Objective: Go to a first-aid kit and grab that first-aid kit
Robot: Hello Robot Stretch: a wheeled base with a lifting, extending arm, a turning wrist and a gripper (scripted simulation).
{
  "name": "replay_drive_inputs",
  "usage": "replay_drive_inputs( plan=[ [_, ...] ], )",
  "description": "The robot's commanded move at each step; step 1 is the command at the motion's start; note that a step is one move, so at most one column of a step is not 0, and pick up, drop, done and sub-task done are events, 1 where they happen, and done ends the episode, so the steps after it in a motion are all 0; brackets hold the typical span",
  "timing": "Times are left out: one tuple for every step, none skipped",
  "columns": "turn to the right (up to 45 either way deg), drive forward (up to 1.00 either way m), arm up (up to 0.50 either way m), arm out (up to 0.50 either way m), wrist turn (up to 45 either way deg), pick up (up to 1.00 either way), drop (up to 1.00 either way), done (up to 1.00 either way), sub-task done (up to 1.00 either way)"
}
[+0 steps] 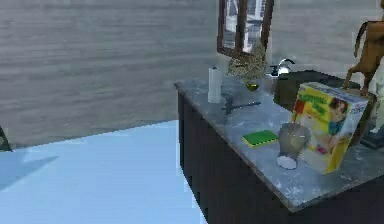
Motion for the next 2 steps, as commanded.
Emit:
replay_drive_inputs(
  plan=[
    [-45.0,0.0,0.0,0.0,0.0,0.0,0.0,0.0,0.0],
    [-12.0,0.0,0.0,0.0,0.0,0.0,0.0,0.0,0.0]
  ],
)
